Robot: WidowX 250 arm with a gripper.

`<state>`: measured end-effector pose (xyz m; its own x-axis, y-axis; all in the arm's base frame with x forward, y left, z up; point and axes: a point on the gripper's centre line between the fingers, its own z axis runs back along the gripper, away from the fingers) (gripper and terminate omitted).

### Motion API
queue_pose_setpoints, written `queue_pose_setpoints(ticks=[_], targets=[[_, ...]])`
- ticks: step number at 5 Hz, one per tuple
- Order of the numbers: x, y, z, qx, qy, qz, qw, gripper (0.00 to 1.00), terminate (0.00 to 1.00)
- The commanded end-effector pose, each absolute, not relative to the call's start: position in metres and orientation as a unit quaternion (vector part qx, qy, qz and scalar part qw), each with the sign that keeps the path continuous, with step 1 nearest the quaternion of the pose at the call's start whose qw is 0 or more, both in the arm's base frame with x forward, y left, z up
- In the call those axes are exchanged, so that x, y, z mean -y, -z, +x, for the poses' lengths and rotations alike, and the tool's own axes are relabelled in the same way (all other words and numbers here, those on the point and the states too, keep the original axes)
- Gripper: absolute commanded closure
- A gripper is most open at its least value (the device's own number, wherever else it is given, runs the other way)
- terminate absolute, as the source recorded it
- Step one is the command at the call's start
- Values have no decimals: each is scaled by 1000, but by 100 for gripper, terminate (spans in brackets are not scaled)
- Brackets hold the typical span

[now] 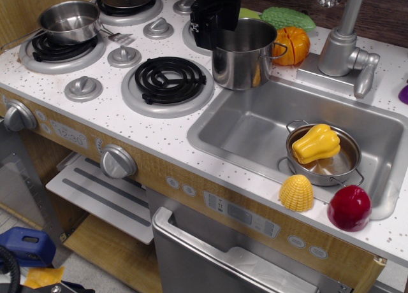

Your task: Put pot on stove which is near stove

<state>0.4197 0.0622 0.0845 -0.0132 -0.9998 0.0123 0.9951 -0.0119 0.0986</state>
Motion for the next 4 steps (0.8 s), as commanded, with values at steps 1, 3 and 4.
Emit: queue_pose_setpoints(ticks=[1,3,4], targets=[[-62,-84,420,39,711,30,702,0,0],[-71,-69,426,68,724,13,686,0,0],[-73,-61,426,85,717,2,692,100,0]])
